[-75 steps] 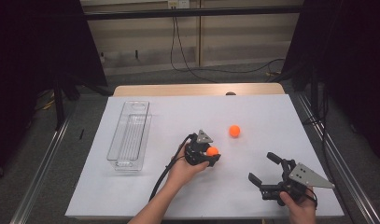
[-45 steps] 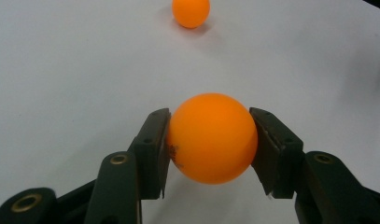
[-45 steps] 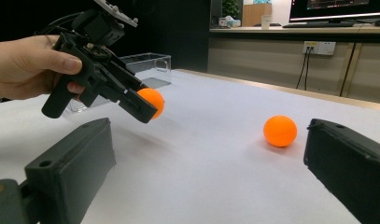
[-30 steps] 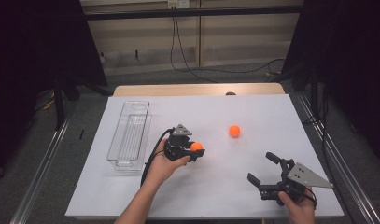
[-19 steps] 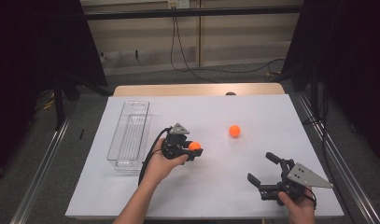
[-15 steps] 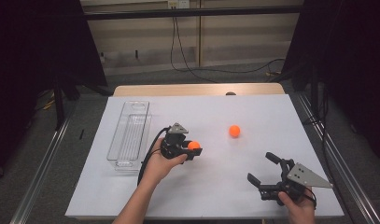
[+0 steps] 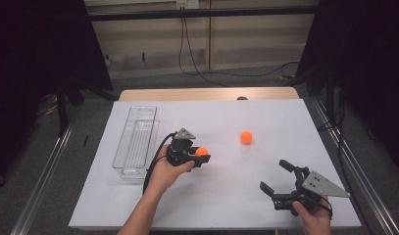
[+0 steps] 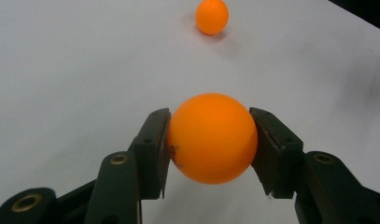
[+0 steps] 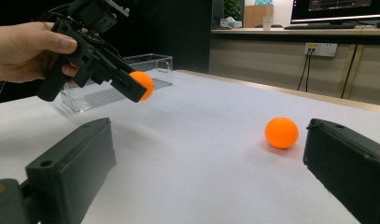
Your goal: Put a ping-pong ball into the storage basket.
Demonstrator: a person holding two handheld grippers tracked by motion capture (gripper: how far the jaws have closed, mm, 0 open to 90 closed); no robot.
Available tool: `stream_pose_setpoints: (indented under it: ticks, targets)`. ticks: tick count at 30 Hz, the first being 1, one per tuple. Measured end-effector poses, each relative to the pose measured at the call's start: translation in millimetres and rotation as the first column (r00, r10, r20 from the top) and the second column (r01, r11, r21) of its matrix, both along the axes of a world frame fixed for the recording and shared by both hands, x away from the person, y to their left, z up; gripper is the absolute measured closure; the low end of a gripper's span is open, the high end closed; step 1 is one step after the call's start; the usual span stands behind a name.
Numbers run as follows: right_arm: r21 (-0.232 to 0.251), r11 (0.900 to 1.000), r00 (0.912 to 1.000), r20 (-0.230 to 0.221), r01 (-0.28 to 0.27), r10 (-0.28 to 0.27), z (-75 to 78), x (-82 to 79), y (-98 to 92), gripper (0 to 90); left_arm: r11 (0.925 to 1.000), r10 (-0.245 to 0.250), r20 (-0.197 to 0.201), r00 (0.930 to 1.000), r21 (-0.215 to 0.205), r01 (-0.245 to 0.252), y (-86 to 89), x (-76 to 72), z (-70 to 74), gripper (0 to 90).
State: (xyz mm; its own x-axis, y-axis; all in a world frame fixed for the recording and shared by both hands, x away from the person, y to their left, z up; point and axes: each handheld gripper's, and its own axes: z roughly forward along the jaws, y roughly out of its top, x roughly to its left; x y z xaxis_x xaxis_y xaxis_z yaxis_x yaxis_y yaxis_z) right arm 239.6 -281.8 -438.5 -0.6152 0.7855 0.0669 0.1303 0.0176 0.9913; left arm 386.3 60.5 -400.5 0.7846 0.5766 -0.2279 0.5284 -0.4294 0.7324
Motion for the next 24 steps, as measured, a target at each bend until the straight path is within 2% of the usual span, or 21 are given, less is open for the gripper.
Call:
stream_pose_setpoints:
  ticks: [24]
  targets:
    - [-0.003,1.000,1.0000,0.002,0.000,0.000,0.1,0.2,0.1,1.5,0.9998,0.020,-0.011,0.9997,-0.009,-0.020,13.7,4.1,7.2,50.8]
